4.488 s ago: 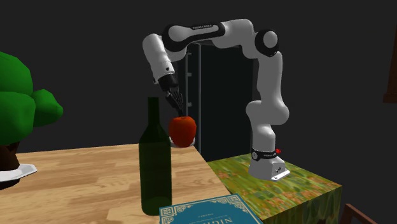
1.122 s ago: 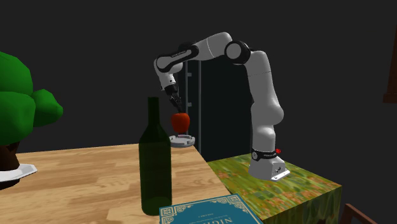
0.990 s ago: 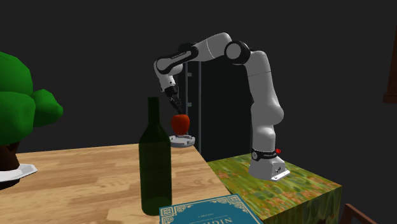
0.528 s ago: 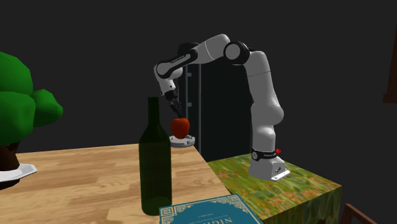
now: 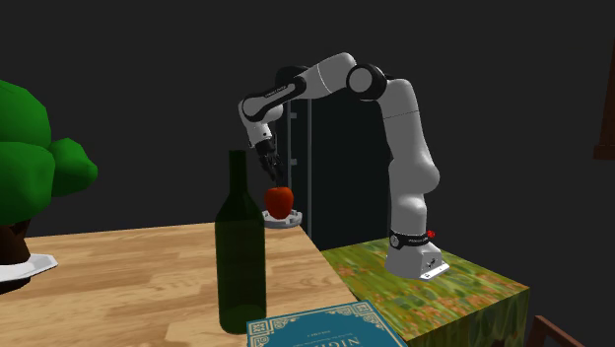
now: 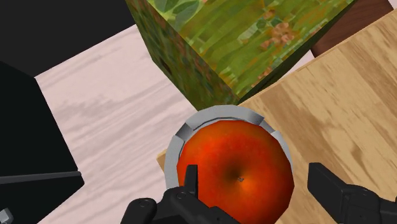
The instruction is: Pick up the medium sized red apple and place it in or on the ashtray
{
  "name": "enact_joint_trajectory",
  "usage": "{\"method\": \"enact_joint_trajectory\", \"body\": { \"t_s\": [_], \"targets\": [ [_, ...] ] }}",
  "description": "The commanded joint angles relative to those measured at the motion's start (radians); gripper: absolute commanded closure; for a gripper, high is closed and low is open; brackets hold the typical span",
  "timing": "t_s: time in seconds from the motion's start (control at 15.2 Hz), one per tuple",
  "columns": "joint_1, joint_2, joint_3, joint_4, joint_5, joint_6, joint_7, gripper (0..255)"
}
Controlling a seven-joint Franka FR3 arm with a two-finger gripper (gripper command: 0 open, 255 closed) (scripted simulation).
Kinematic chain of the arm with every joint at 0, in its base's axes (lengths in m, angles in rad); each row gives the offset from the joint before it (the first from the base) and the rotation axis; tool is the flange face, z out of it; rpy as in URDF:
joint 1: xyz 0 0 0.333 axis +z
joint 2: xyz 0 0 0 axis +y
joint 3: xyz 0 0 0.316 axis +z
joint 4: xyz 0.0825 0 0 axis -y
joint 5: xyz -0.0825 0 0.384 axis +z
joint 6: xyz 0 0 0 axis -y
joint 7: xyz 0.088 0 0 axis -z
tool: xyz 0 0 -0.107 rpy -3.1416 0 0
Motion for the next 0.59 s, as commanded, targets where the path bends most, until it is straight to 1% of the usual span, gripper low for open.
{"method": "enact_joint_trajectory", "body": {
  "t_s": [0.0,0.07,0.33,0.53],
  "targets": [
    [0.000,0.000,0.000,0.000,0.000,0.000,0.000,0],
    [0.000,0.000,0.000,0.000,0.000,0.000,0.000,0],
    [-0.015,0.058,-0.002,0.192,0.016,-0.138,-0.013,0],
    [-0.015,0.058,-0.001,0.192,0.016,-0.138,-0.013,0]
  ]
}}
